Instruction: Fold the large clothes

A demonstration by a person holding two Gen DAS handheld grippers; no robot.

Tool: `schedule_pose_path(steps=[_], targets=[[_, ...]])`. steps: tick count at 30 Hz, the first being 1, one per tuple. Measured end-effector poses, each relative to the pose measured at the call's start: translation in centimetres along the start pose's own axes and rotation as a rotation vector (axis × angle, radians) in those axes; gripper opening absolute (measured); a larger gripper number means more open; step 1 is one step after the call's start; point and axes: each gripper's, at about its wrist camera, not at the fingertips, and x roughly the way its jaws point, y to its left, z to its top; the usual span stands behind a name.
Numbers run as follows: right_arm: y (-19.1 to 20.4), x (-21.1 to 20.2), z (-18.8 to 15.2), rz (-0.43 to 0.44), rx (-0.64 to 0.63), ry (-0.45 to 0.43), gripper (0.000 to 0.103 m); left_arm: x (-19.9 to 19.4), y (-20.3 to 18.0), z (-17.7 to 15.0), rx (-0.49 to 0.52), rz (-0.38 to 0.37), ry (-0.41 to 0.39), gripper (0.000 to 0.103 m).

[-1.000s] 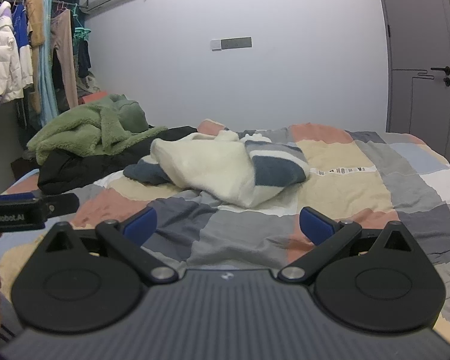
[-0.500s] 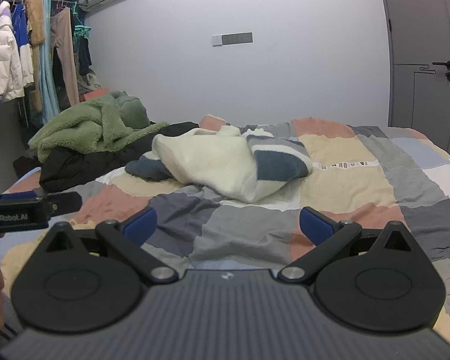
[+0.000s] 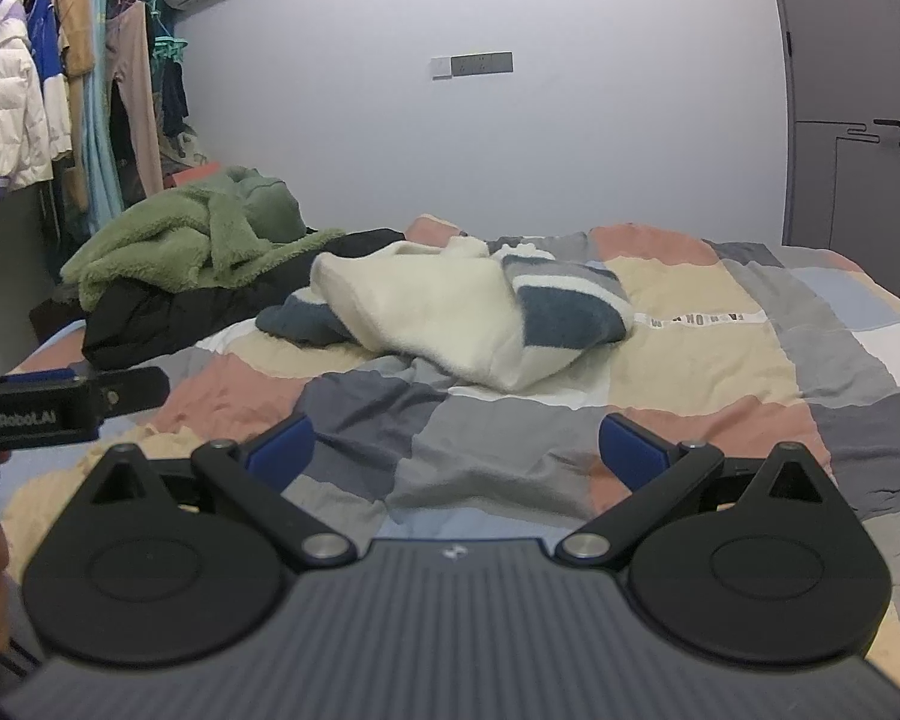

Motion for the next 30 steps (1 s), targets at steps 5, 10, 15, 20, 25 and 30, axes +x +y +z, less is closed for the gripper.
schedule_pose_path(steps=[5, 10, 15, 20, 25, 30], targets=[[-0.1, 0.04, 0.03, -0.001, 0.004, 0.003, 0.103, 0.15, -0.03, -0.05, -0.001, -0.001, 0.004, 0.103], [-0.08, 0.02, -0.01, -0.004, 0.005, 0.006, 0.103, 0.12, 0.02, -0.05, -0.002, 0.0, 0.001, 0.103], [-0.06, 0.11, 0.01, -0.004, 0.003, 0.006, 0.103, 0.16, -0.05, -0.06, -0.003, 0.002, 0.002, 0.103], [0.0, 0.08, -0.15, -0.002, -0.001, 0.007, 0.103, 0.25, -0.07, -0.19, -0.005, 0.0, 0.002, 0.103], [0.05, 0.12, -0.28, -0.001, 0.0, 0.01, 0.103, 0.21, -0.07, -0.17, -0.003, -0.003, 0.001, 0.103], [0.18, 0.17, -0.31, -0.005, 0.002, 0.012, 0.103, 0.21, 0.01, -0.19, -0.006, -0.003, 0.005, 0.103]])
